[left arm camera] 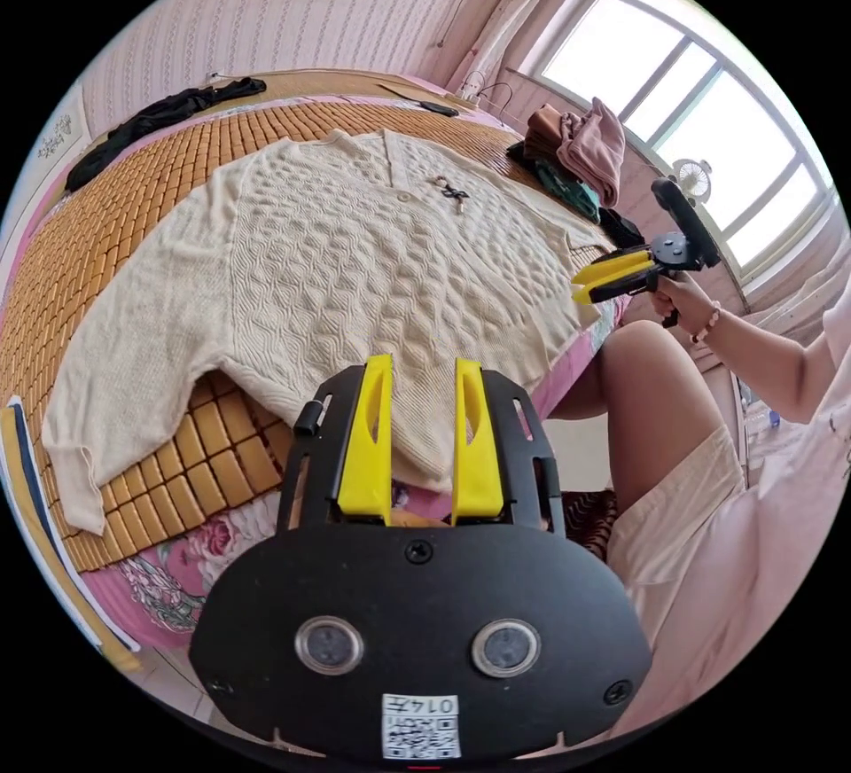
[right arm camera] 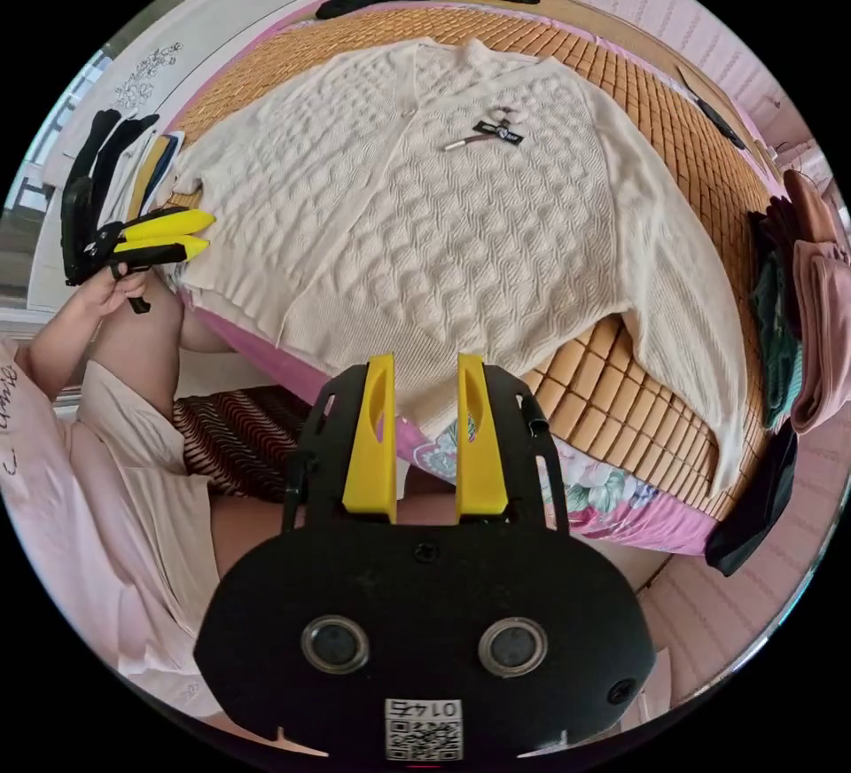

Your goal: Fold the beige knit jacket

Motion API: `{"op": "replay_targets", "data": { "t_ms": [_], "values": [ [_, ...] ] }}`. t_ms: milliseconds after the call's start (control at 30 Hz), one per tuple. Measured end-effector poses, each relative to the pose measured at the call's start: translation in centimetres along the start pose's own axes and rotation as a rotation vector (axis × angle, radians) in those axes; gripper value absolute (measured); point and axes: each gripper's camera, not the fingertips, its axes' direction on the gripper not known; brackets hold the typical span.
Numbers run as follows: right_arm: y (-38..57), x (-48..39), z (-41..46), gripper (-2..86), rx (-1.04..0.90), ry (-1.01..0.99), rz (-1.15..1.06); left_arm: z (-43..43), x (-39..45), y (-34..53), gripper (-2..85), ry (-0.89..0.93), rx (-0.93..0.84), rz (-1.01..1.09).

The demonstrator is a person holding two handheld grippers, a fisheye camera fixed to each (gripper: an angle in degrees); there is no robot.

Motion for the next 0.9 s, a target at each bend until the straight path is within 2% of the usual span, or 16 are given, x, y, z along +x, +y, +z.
{"op": "replay_targets", "data": {
  "t_ms": [33, 67, 133, 233, 367, 433, 533, 633, 667, 700, 767, 833, 900],
  "values": [
    [0.5, -0.4, 1.3, 9.9, -0.049, 0.041, -0.016, 0.4, 0.2, 0.2, 10.7, 0.005, -0.02, -0.001],
    [1.0, -0.7, 1.2, 9.0, 0.003, 0.098, -0.009, 1.2, 0.6, 0.4, 10.7, 0.014, -0.058, -0.003],
    [0.9, -1.0, 1.8, 6.8, -0.062, 0.15, -0.05, 1.1, 1.3, 0.4, 11.1, -0.008, -0.046, 0.009],
    [1.2, -1.0, 2.5, 6.4, -0.06, 0.194, -0.086, 1.8, 2.3, 0.3, 11.5, -0.03, -0.081, 0.036],
    [1.9, 1.0, 3.2, 3.7, -0.082, 0.152, -0.084, 2.0, 3.2, 0.2, 12.4, -0.039, -0.074, 0.065],
    [2.0, 2.2, 3.2, 2.9, -0.087, 0.09, -0.06, 1.5, 2.7, 0.1, 12.1, 0.011, -0.064, 0.036],
    [1.5, 2.9, 2.1, 1.7, -0.107, 0.074, -0.064, -1.9, 0.3, 0.8, 11.0, 0.048, 0.044, -0.081],
    [0.2, 1.2, -0.6, 0.6, 0.063, 0.098, -0.131, -6.9, -3.0, 3.0, 10.3, -0.172, 0.198, -0.174],
    [-0.9, 0.0, -1.2, 0.2, 0.132, 0.082, -0.182, -8.4, -4.5, 4.1, 10.0, -0.35, 0.217, -0.211],
    [-1.6, -0.7, -1.4, 0.0, 0.164, 0.064, -0.212, -9.1, -6.0, 4.9, 9.4, -0.533, 0.185, -0.248],
    [-5.3, -4.0, -1.1, -0.3, 0.256, -0.033, -0.345, -9.4, -7.9, 5.6, 9.0, -0.698, 0.127, -0.274],
    [-8.5, -6.9, -0.6, -0.5, 0.288, -0.107, -0.447, -8.7, -9.6, 5.9, 9.2, -0.733, 0.079, -0.296],
    [-11.5, -9.7, 0.0, -0.5, 0.305, -0.134, -0.517, -6.4, -11.2, 5.6, 9.2, -0.719, -0.059, -0.287]
  ]
}}
